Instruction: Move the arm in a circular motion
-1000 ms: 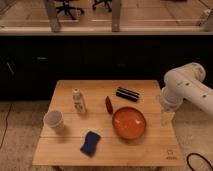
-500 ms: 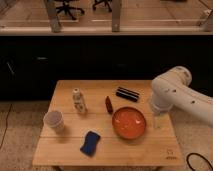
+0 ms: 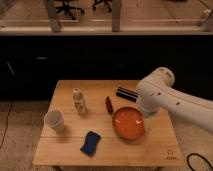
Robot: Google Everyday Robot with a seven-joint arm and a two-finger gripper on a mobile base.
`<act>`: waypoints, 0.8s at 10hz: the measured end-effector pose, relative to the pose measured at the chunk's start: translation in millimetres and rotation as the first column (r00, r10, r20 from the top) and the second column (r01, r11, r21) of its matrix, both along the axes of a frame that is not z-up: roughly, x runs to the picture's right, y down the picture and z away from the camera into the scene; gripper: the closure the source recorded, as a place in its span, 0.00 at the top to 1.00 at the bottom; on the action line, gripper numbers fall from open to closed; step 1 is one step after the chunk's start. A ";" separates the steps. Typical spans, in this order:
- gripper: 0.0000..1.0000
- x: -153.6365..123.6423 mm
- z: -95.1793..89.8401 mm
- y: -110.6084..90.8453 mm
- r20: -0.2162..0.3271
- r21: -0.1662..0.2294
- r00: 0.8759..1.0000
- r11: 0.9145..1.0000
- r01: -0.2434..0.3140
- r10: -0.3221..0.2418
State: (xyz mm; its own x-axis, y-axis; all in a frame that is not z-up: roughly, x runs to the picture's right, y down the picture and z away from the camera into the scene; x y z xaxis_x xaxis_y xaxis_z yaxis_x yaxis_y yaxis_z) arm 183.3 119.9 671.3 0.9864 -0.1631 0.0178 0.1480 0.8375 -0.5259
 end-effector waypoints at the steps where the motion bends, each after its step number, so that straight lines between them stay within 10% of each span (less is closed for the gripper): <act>1: 0.80 -5.0 -2.1 0.5 0.002 -0.005 1.000 1.000 0.018 -0.018; 8: 0.80 -53.6 2.9 -11.4 0.043 -0.005 0.994 0.995 0.103 -0.103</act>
State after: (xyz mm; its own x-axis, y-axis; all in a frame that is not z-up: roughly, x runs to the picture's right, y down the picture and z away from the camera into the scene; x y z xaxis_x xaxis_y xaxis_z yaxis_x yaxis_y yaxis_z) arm 129.7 108.5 674.2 0.9627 -0.2637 0.0613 0.2560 0.8128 -0.5233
